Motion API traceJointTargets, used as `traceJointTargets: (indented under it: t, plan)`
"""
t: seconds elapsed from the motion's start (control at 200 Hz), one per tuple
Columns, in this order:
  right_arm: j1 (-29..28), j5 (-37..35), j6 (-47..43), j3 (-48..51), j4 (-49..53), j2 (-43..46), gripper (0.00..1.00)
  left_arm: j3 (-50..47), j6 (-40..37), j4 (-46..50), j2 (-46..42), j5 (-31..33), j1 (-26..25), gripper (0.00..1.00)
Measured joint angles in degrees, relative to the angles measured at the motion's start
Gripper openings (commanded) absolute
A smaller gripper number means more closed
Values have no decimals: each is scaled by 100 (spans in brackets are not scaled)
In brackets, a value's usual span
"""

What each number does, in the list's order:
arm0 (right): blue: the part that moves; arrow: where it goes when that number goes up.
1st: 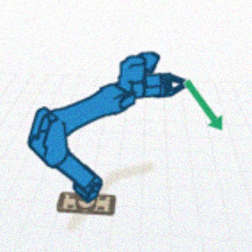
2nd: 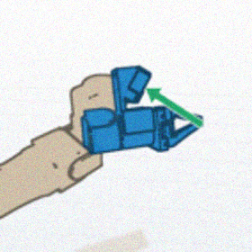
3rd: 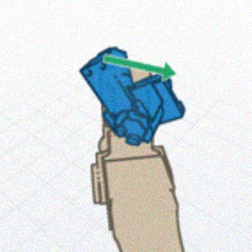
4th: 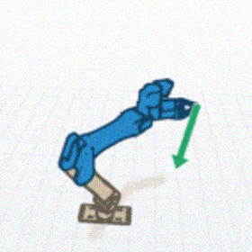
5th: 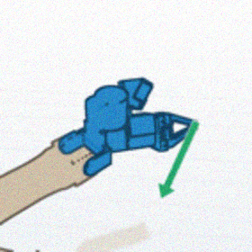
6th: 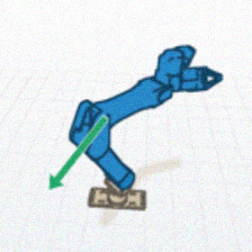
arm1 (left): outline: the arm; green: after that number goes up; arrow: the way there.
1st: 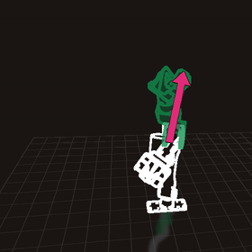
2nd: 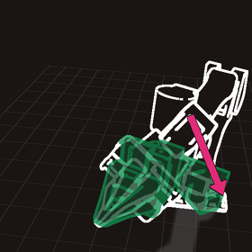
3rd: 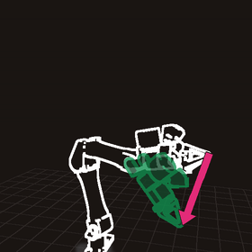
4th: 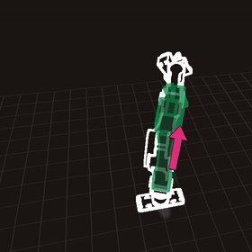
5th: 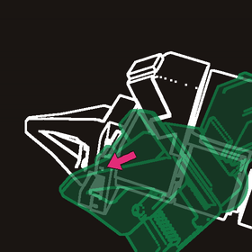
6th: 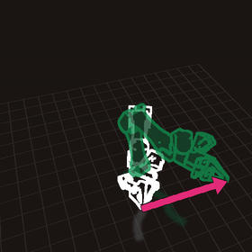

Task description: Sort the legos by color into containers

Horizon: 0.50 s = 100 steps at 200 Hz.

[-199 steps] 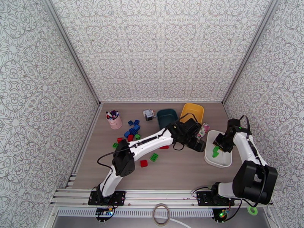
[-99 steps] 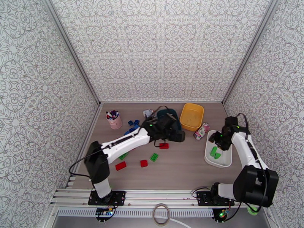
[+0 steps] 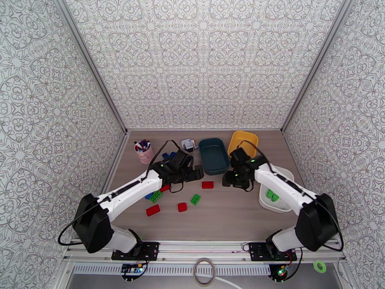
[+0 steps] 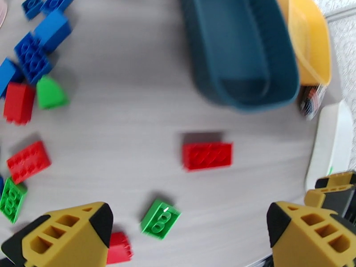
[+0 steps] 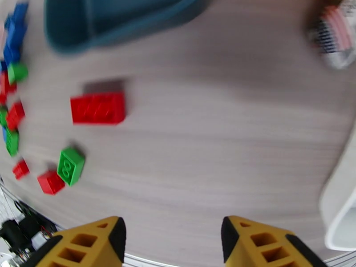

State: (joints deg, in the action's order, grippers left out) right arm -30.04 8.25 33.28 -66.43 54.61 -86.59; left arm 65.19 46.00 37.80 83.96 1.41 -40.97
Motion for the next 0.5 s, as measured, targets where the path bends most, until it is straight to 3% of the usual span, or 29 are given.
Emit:
traceJointTargets:
  t: [0.245, 0.5]
  plan:
    - [-835, 33, 192, -142, -118, -498, 66, -868, -109, 341, -431, -11, -280, 95]
    - [-1965, -9, 92, -990, -149, -1679, 71, -2146, 562, 313, -2083, -63, 345, 95]
